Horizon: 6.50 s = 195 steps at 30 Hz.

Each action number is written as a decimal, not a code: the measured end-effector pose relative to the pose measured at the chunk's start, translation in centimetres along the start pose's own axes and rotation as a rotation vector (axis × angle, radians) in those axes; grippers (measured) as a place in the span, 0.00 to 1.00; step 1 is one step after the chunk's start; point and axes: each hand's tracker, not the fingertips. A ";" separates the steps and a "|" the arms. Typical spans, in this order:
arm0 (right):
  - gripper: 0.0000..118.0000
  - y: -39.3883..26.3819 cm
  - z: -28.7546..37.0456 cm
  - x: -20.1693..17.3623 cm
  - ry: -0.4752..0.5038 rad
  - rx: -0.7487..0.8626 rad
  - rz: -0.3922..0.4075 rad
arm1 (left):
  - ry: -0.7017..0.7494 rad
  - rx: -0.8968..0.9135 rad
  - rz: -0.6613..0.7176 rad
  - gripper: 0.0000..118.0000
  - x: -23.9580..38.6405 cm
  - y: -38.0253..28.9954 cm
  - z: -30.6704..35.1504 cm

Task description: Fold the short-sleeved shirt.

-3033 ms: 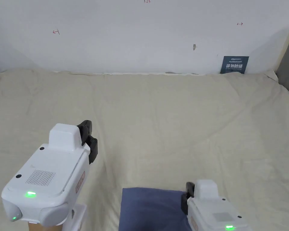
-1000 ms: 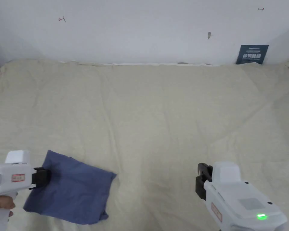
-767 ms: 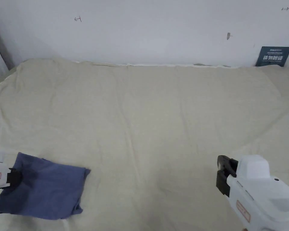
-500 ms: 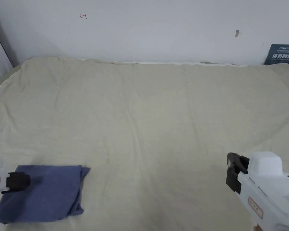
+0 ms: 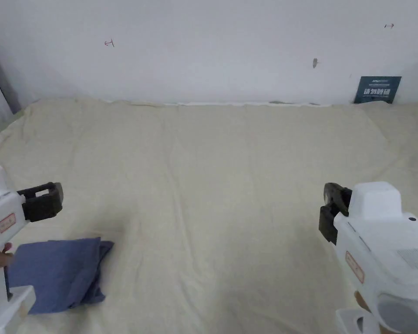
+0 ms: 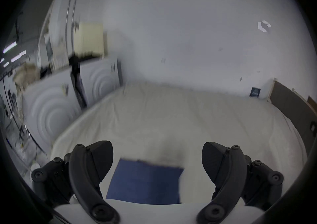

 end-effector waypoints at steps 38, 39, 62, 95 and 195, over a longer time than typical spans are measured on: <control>0.02 3.6 7.2 6.8 -0.131 0.173 0.019 | -0.244 0.362 -0.037 0.00 19.5 -1.1 10.7; 0.02 3.6 7.3 6.9 -0.131 0.174 0.018 | -0.247 0.361 -0.037 0.00 19.4 -1.1 10.6; 0.02 3.5 7.7 7.0 -0.125 0.184 0.012 | -0.241 0.348 -0.023 0.00 19.0 -1.5 10.9; 0.04 3.5 7.7 7.0 -0.132 0.177 0.011 | -0.272 0.337 -0.017 0.10 19.3 -1.7 10.8; 1.00 7.1 6.8 6.2 -0.378 -0.242 -0.250 | -0.231 0.348 -0.027 1.00 19.5 -1.9 11.2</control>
